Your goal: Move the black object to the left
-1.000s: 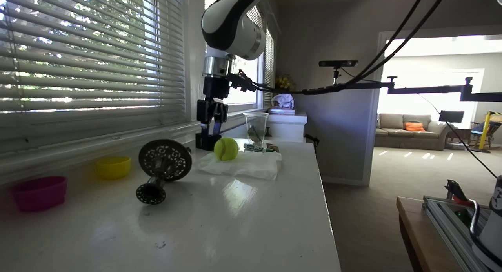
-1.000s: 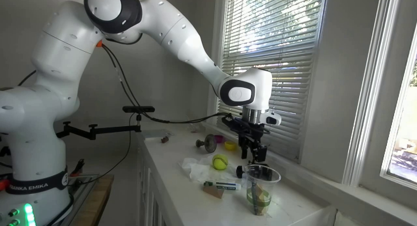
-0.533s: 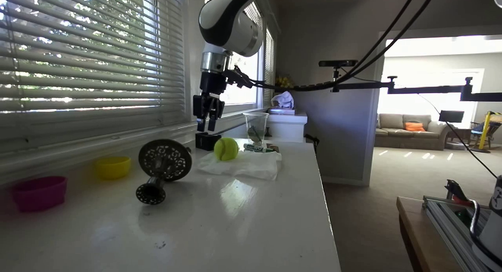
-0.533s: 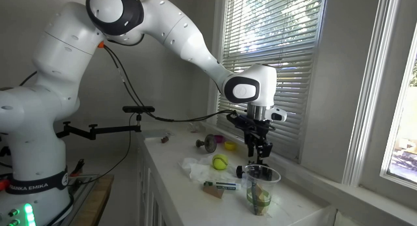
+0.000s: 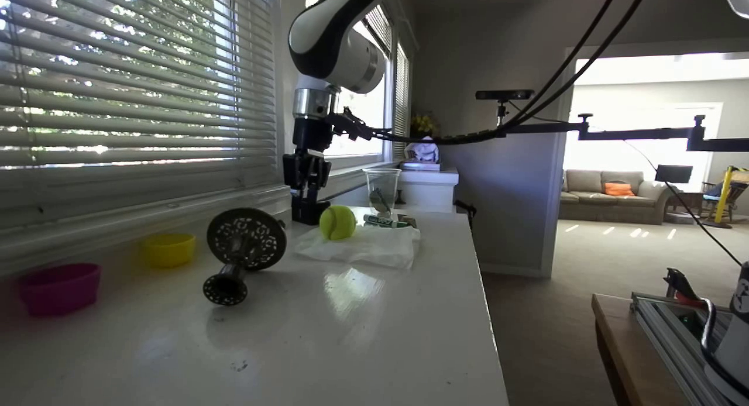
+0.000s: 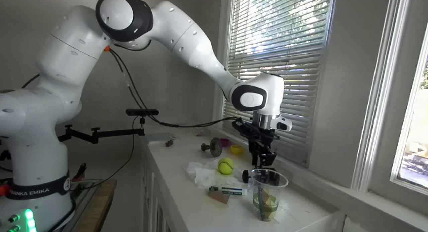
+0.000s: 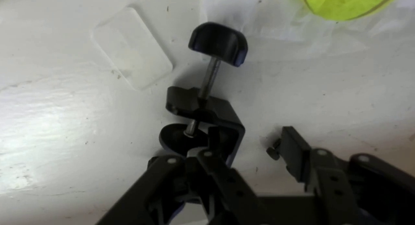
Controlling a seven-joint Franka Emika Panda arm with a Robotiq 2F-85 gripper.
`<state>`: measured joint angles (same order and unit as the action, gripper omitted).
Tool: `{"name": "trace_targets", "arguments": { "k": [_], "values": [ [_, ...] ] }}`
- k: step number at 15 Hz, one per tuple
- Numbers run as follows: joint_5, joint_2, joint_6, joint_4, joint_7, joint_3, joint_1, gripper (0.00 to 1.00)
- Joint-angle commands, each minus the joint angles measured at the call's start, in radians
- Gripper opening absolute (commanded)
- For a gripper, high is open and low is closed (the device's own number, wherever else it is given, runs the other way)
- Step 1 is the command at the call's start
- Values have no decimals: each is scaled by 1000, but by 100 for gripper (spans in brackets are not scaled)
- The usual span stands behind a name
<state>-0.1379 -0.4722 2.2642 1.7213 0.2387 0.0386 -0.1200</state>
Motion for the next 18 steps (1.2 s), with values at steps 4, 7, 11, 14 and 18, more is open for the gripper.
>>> {"name": "trace_targets", "arguments": {
  "k": [4, 7, 11, 14, 18],
  "values": [
    [-16, -39, -35, -45, -44, -8, -2, 1],
    [-9, -26, -37, -42, -72, -20, 0, 2],
    [-11, 38, -106, -21, -161, -40, 3, 2],
    [-1, 82, -151, -4, -227, -60, 11, 2],
    [-7, 142, -204, 14, -256, -66, 12, 2]
  ]
}}
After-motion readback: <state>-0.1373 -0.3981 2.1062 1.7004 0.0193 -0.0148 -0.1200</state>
